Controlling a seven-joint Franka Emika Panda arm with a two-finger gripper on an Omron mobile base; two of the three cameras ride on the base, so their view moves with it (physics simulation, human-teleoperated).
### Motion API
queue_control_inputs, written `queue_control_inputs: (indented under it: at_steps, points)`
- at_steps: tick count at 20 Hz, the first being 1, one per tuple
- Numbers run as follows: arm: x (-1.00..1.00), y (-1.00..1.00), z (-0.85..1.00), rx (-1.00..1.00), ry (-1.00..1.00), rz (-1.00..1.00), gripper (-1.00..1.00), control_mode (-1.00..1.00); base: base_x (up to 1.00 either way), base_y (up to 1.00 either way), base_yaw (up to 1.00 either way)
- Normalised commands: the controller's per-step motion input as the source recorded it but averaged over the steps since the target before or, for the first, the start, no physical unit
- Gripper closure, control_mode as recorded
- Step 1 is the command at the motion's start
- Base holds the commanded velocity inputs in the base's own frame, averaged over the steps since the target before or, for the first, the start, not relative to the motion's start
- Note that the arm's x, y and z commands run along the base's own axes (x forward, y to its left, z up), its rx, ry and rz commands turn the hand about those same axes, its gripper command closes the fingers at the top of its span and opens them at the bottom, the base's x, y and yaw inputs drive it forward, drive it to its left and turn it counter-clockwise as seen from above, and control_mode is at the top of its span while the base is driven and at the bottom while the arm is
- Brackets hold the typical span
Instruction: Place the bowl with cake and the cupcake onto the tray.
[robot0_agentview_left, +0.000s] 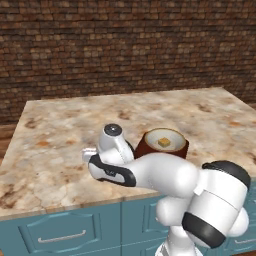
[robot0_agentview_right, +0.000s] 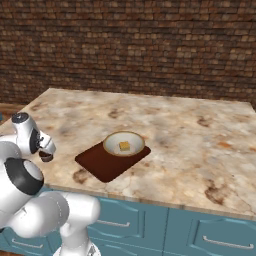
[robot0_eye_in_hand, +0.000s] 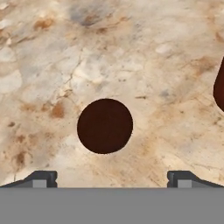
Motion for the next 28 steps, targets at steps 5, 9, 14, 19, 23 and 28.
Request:
queue_control_inputs:
  at_steps: [5, 9, 14, 19, 23, 28]
  points:
    - [0.03, 0.00, -0.17, -0.02, 0.00, 0.00, -1.00, -1.00, 0.00, 0.00, 0.00]
    - [0.16, 0.00, -0.20, 0.00, 0.00, 0.00, -1.00, -1.00, 0.00, 0.00, 0.00]
    - [0.26, 0.00, -0.19, 0.00, 0.00, 0.00, -1.00, -1.00, 0.00, 0.00, 0.00]
    - [0.06, 0.05, -0.16, 0.00, 0.00, -0.02, -1.00, -1.00, 0.00, 0.00, 0.00]
    - [0.02, 0.15, -0.13, 0.00, 0.00, -0.04, -1.00, -1.00, 0.00, 0.00, 0.00]
    - [0.08, 0.14, -0.10, 0.00, 0.00, -0.05, -1.00, -1.00, 0.00, 0.00, 0.00]
